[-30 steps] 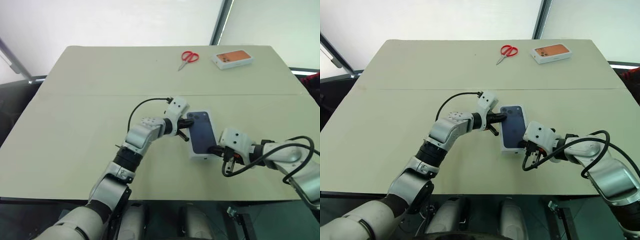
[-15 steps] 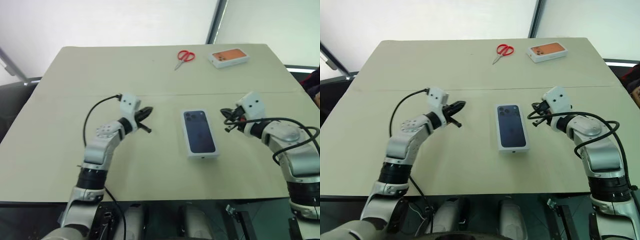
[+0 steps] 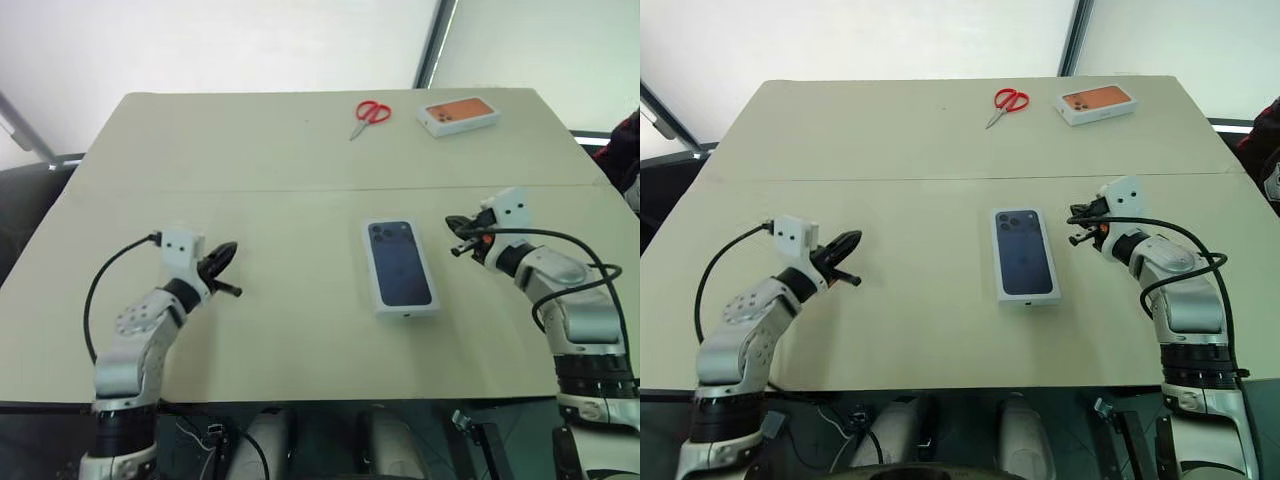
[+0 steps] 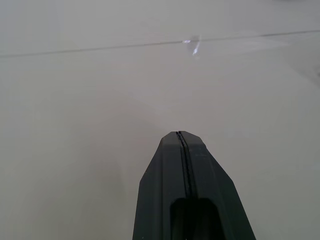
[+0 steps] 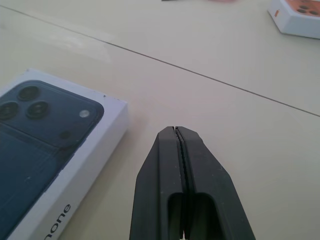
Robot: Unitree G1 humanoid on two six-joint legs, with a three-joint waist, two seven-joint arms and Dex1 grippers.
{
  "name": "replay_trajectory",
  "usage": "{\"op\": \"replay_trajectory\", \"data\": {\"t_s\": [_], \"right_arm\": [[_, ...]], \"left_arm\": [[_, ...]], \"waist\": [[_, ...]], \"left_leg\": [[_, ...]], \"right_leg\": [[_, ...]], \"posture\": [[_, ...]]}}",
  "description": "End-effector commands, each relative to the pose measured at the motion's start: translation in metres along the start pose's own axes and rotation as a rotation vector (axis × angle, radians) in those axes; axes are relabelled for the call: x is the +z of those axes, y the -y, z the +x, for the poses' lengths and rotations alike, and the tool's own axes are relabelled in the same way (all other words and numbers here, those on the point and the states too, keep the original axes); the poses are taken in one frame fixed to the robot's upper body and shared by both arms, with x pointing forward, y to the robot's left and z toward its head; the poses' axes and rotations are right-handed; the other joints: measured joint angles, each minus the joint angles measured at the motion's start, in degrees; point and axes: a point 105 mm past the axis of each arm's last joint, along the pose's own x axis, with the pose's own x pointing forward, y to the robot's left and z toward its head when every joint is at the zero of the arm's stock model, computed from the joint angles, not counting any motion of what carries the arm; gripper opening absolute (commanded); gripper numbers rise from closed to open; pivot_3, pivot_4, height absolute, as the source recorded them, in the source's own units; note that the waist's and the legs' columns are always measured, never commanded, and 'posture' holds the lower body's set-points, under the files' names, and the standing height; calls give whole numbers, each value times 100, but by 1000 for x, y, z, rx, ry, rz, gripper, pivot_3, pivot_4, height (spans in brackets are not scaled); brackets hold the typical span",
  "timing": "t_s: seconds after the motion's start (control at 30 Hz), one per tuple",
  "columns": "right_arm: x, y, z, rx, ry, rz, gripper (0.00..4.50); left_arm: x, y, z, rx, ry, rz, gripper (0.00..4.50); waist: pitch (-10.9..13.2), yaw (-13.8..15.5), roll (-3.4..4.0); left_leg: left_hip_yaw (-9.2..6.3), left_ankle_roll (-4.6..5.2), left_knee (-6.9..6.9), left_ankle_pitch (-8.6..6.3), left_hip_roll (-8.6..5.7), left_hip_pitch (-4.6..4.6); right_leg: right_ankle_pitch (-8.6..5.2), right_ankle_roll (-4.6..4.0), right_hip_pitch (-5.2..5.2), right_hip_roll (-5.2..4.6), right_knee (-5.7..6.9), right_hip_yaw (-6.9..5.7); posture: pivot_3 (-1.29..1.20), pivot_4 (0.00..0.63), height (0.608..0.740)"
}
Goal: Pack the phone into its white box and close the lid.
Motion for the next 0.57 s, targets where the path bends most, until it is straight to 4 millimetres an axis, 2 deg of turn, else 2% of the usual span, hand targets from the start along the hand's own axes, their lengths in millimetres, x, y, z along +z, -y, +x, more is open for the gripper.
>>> {"op": "replay_trajectory", "data": {"t_s": [0.03, 0.23, 0.4, 0.57], "right_arm": [[15, 6, -4, 35, 72, 26, 32], [13, 13, -6, 50, 60, 22, 32], [13, 25, -11, 22, 54, 21, 32], [13, 24, -12, 28, 53, 21, 32]], "left_arm": [[24, -5, -7, 31, 89, 53, 0], [28, -13, -10, 58, 103, 64, 0], [28, -12, -10, 53, 107, 60, 0], [26, -8, -6, 40, 109, 52, 0]], "waist": [[0, 30, 0], [0, 24, 1], [0, 23, 1], [0, 20, 1]], "left_leg": [[-1, 1, 0, -1, 0, 0], [0, 4, 2, -2, -1, 0], [2, 4, 2, -2, -1, 0], [1, 4, 1, -2, -1, 0]], "right_leg": [[0, 0, 1, 0, 0, 0], [0, 0, 1, -1, -2, 0], [0, 0, 1, -2, -2, 0], [0, 0, 0, -2, -1, 0]], "posture": [[0, 150, 697], [0, 150, 697], [0, 150, 697], [0, 150, 697]]}}
